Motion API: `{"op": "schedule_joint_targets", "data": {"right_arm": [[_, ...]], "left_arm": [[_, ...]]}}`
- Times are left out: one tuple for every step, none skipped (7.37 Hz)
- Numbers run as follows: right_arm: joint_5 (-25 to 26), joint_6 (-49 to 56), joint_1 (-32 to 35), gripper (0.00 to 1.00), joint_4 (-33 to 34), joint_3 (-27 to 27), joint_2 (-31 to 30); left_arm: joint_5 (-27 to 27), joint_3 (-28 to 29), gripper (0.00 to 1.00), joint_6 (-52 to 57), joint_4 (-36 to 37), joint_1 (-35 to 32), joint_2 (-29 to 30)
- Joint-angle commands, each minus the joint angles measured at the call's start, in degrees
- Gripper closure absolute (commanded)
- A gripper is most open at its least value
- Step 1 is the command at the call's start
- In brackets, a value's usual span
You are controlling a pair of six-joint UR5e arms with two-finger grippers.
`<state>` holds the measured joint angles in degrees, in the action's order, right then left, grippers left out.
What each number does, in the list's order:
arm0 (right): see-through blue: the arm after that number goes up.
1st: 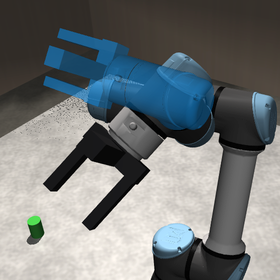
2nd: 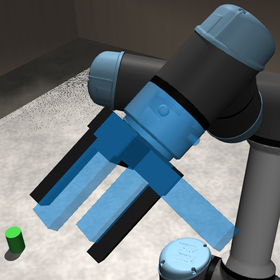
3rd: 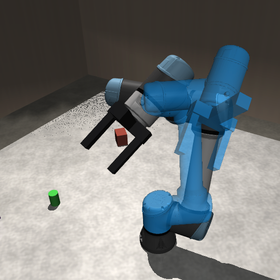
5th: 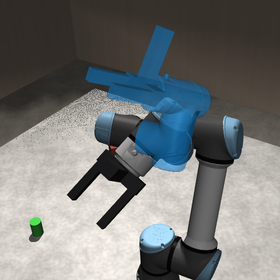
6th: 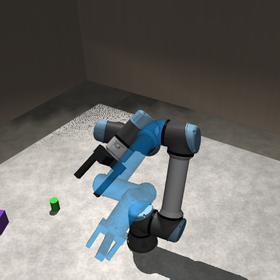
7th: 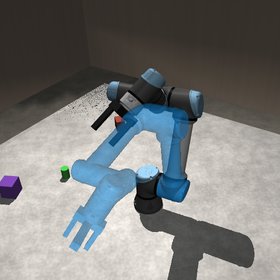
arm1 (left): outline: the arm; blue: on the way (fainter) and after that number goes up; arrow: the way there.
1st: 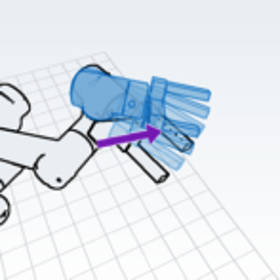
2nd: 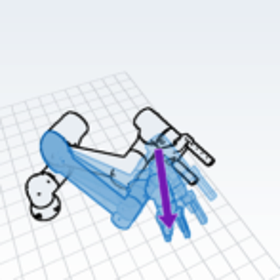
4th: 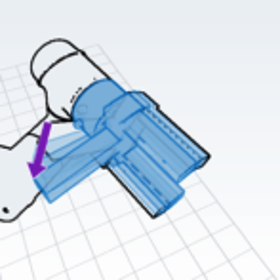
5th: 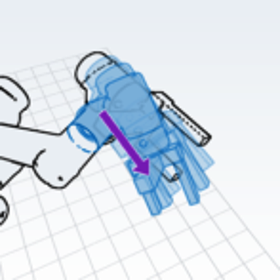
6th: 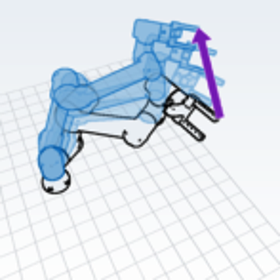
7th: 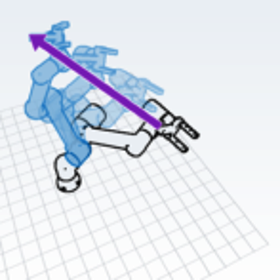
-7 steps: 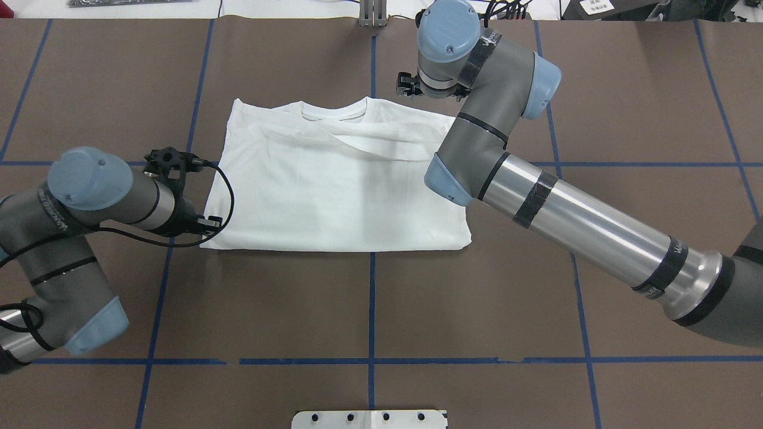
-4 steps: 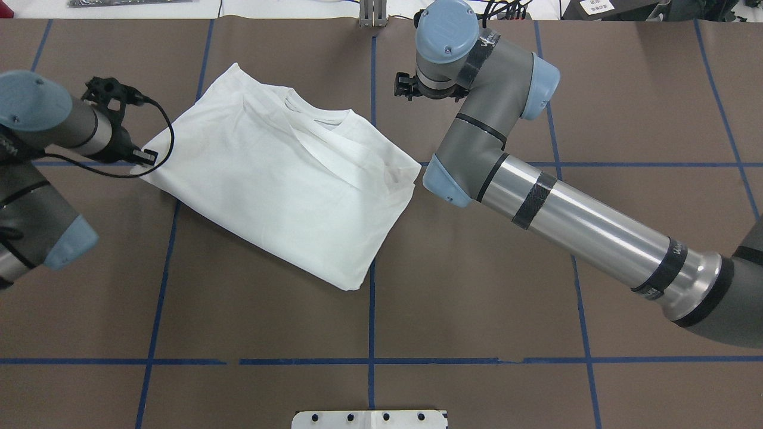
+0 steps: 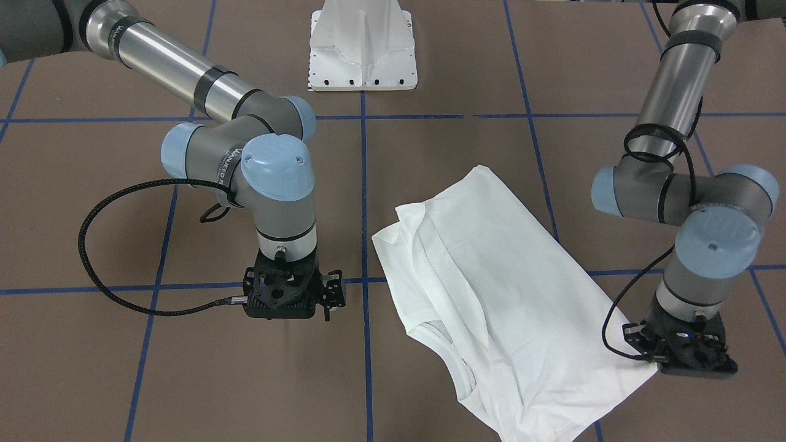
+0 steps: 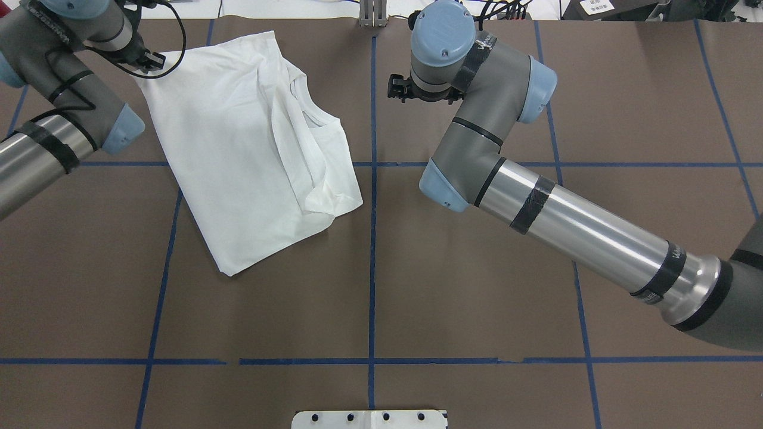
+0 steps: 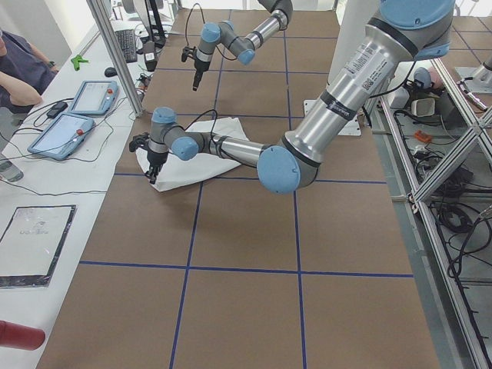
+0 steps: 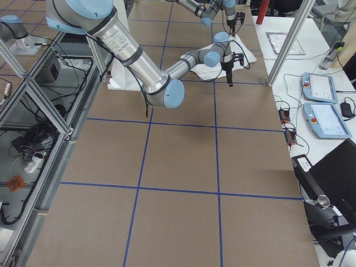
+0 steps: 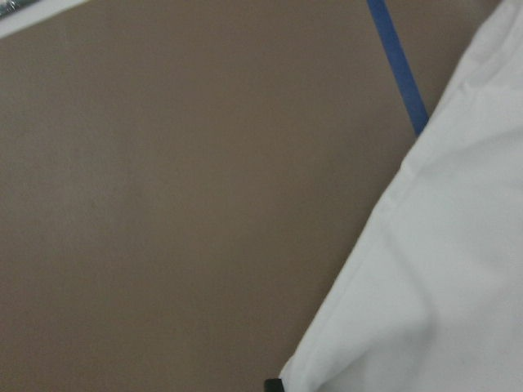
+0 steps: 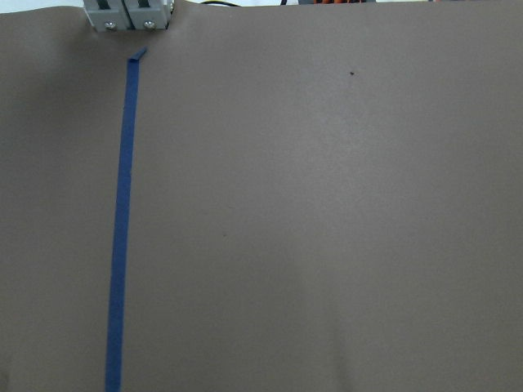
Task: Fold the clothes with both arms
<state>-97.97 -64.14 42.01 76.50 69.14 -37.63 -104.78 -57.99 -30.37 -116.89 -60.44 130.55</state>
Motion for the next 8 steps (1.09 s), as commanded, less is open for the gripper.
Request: {"op": "schedule_joint_targets", "data": {"right_arm": [[0.05, -5.35, -2.09, 0.0, -0.21, 0.38, 0.71], [0.23, -10.78, -4.37, 0.0, -0.03, 0.39, 1.68], [0.32, -18.32, -6.91, 0.0, -0.12, 0.47, 1.95], [0.49, -24.48, -8.94, 0.01, 0.05, 0.47, 2.3], [0.84, -31.42, -11.4, 0.02, -0.03, 0.3, 2.3], [2.06, -35.31, -12.81, 0.05, 0.06, 0.3, 3.0], [6.34, -36.75, -14.74, 0.14, -0.03, 0.21, 3.0], [7.25, -38.24, -15.11, 0.22, -0.03, 0.04, 3.0]], "left_arm": [[-5.47, -5.85, 0.0, 0.05, 0.51, -1.69, -2.02], [-9.7, -10.0, 0.0, -0.13, 0.35, -2.13, -5.54], [-9.91, -13.61, 0.0, -0.22, 0.35, -2.14, -7.92], [-10.0, -15.56, 0.0, -0.83, 0.43, -2.14, -9.25], [-10.0, -16.1, 0.0, -3.62, 0.09, -2.14, -9.61], [-10.09, -17.32, 0.0, -5.21, 0.08, -1.87, -10.31], [-10.09, -18.03, 0.0, -5.32, 0.08, -1.79, -10.75], [-10.09, -18.12, 0.0, -5.32, 0.0, -1.7, -10.76]]}}
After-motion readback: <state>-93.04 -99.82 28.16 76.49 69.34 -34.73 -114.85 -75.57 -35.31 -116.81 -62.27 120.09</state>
